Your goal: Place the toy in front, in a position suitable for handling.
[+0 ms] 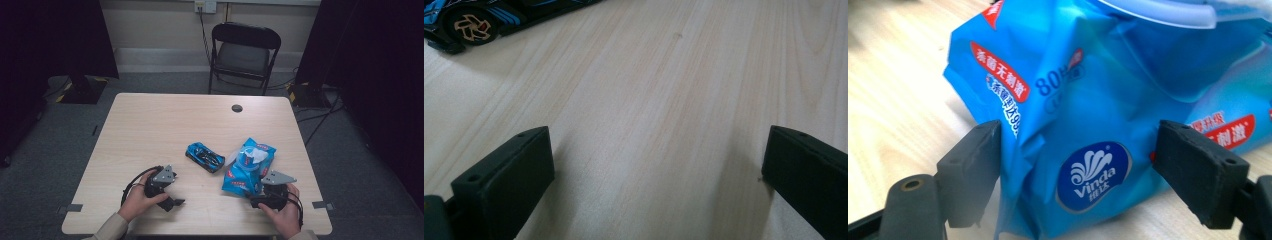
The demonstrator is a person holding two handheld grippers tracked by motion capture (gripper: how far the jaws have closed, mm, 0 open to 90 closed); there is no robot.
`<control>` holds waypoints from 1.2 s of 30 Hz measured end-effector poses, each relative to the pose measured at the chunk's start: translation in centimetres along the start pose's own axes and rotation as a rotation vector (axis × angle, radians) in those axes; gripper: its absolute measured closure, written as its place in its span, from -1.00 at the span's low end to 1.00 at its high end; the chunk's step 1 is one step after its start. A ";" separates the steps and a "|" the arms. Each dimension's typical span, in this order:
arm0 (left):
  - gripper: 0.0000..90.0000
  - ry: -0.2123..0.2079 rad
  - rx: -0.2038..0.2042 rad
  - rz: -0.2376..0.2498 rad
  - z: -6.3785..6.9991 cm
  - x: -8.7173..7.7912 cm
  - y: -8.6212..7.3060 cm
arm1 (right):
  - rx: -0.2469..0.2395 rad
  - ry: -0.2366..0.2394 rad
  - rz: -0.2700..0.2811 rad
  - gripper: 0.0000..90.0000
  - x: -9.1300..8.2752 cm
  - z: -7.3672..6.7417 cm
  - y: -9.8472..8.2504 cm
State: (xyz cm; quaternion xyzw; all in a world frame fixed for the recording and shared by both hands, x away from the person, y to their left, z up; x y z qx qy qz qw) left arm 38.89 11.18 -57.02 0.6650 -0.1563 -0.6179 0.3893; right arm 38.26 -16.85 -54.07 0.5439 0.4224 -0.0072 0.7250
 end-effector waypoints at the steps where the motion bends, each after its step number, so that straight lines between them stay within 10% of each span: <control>1: -1.00 0.000 0.000 0.000 0.0 0.0 0.0 | 0.000 0.000 0.000 -0.57 0.0 0.0 0.0; 36: -1.00 -0.008 0.008 0.000 0.0 0.0 0.0 | 0.099 -0.073 0.011 -0.50 3.6 5.2 1.9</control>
Point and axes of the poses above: each handheld gripper's, and its own axes: x roughly forward along the jaws, y roughly out of its top, z roughly to its right, the point moved 9 cm from there along x, roughly forward along the jaws, and after that the axes turned 4 degrees about -y, right-handed, at the moved point
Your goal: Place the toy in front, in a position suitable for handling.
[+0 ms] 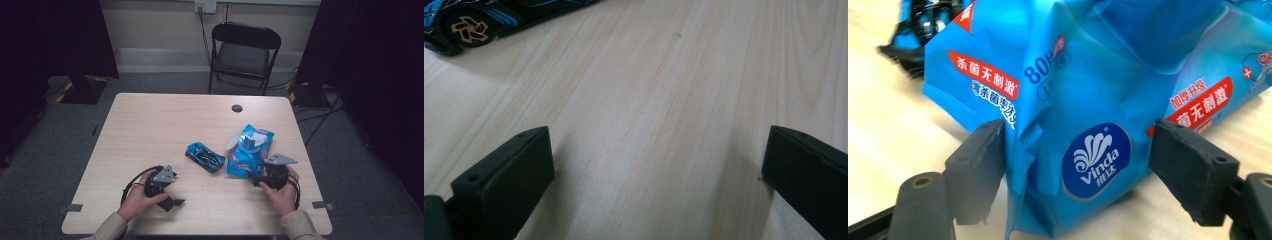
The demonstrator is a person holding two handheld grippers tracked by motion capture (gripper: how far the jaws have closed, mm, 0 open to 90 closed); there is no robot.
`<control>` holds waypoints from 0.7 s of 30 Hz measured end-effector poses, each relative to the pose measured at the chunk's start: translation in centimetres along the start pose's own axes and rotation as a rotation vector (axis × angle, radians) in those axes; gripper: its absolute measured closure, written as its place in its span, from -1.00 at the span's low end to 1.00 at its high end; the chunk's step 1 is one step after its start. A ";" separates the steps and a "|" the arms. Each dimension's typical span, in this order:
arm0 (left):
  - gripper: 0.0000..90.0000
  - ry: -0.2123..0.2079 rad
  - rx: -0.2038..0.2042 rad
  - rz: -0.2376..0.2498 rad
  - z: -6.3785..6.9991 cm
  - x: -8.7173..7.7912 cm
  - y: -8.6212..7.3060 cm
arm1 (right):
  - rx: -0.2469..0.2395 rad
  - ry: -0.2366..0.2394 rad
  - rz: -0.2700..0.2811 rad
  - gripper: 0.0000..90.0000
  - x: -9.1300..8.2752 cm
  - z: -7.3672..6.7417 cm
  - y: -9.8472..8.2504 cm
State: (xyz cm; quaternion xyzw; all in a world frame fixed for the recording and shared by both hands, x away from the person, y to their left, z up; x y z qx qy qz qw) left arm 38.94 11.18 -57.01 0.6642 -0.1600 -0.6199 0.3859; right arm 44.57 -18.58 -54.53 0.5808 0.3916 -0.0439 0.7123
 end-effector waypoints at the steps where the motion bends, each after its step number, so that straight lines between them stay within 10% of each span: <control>1: -1.00 0.000 0.000 0.000 0.0 0.0 0.0 | 0.000 0.000 0.000 -0.50 0.0 0.0 0.0; 21: -1.00 -0.004 0.003 0.001 0.0 0.0 0.0 | 0.061 -0.071 0.019 -0.57 5.9 4.1 3.9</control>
Point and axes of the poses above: each handheld gripper's, and its own axes: x roughly forward along the jaws, y roughly out of its top, z roughly to its right, the point moved 9 cm from there along x, roughly forward along the jaws, and after that the axes turned 4 degrees about -y, right-handed, at the moved point
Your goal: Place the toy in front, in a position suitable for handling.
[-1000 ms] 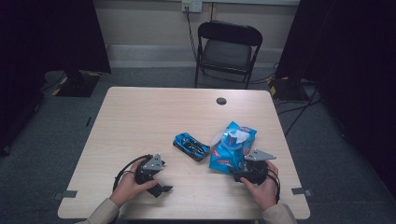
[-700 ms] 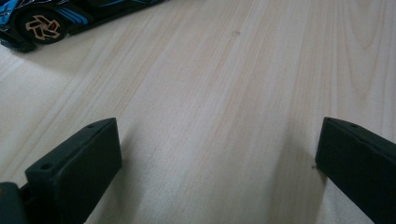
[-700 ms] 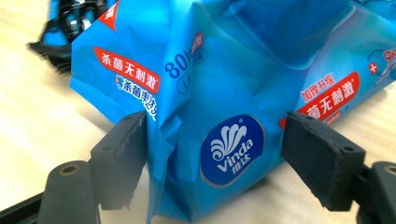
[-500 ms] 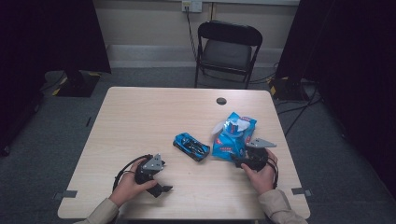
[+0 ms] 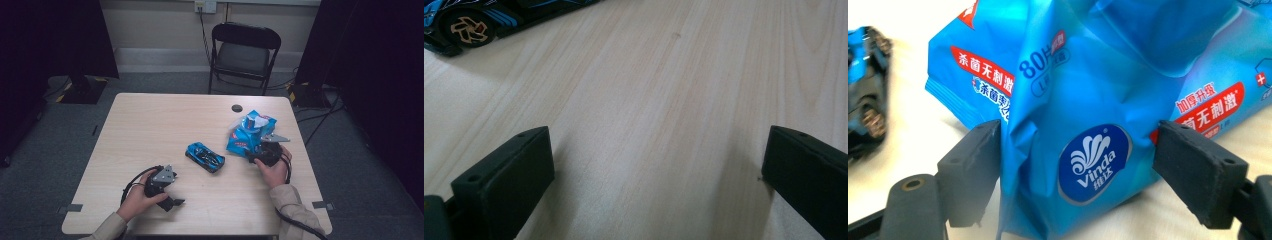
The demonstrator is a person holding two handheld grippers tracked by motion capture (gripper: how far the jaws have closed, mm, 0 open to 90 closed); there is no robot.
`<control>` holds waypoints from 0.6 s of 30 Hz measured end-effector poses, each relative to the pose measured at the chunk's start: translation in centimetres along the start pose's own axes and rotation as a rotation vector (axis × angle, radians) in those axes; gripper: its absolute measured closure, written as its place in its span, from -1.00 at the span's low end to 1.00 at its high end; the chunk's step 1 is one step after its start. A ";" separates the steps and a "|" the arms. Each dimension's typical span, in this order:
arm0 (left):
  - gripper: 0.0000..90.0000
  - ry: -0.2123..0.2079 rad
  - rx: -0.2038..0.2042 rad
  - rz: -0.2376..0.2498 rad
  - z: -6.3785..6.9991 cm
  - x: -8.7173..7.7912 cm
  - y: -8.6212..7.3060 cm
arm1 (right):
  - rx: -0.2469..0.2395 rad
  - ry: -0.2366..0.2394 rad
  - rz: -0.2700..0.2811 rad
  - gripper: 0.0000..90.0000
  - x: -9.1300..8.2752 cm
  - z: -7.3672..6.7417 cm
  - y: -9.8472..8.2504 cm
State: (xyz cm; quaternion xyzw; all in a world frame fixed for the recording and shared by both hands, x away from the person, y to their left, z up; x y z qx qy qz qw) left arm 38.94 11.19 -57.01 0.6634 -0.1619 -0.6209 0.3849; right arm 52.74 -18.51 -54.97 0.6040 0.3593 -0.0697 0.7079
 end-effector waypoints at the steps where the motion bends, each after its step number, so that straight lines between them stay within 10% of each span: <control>1: -1.00 0.001 -0.001 -0.001 0.0 0.0 0.0 | 0.002 -0.006 -0.001 -0.57 0.2 0.1 0.2; 8: -1.00 0.000 0.000 -0.001 0.0 0.0 0.0 | 0.015 0.030 0.018 -0.54 -0.6 -0.6 0.3; 16: -1.00 0.000 0.000 0.000 0.0 0.0 0.0 | -0.074 0.177 0.061 -0.62 -4.5 -5.6 1.0; 18: -1.00 0.000 0.000 0.000 0.0 0.0 0.0 | -0.112 0.279 0.046 -0.67 -4.6 -8.8 1.5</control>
Point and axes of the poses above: each handheld gripper's, and its own axes: x roughly forward along the jaws, y roughly out of its top, z roughly to its right, the point moved 9 cm from there along x, roughly forward along the jaws, and after that the axes turned 4 degrees about -y, right-handed, at the moved point
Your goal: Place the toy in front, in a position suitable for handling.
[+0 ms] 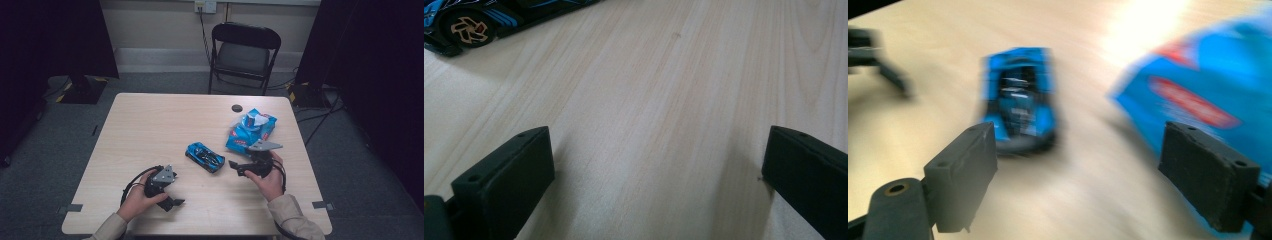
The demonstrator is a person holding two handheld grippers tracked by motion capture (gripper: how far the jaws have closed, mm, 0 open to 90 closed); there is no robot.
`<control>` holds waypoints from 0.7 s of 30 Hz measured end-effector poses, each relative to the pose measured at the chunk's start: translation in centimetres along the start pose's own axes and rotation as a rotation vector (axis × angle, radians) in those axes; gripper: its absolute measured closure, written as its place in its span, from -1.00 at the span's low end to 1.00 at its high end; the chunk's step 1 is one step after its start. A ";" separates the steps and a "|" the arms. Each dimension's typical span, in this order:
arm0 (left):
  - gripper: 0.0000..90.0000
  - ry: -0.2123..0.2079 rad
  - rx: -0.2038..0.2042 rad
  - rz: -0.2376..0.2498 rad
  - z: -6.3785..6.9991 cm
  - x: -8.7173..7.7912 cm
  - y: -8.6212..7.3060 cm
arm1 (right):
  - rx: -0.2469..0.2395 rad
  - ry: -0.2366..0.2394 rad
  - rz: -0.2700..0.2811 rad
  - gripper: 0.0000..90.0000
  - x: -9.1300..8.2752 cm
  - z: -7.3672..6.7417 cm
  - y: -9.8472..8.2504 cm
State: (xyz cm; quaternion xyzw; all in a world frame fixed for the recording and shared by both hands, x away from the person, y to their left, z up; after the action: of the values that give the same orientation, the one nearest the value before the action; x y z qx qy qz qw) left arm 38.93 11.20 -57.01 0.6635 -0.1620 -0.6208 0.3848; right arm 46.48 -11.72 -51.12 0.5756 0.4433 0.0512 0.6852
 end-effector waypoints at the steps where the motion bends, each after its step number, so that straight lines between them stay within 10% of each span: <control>1: -1.00 0.000 0.000 0.000 0.0 0.0 0.0 | -0.019 0.020 -0.002 -0.67 0.4 -0.8 0.3; 11: -1.00 0.000 0.000 -0.001 0.0 0.0 0.0 | -0.126 0.107 -0.093 -0.67 6.2 -5.2 1.7; 21: -1.00 0.000 -0.003 0.002 0.0 0.0 0.0 | -0.102 0.105 -0.161 -0.65 9.7 -4.3 2.3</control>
State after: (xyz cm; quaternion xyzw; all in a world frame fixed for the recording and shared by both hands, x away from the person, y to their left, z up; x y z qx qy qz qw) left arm 38.92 11.18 -57.01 0.6628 -0.1617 -0.6208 0.3862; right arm 50.49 -2.08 -54.26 0.4991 0.5201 0.0487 0.6914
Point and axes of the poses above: each handheld gripper's, and its own axes: x roughly forward along the jaws, y roughly out of its top, z roughly to its right, the point moved 9 cm from there along x, roughly forward along the jaws, and after that the axes turned 4 degrees about -y, right-handed, at the moved point
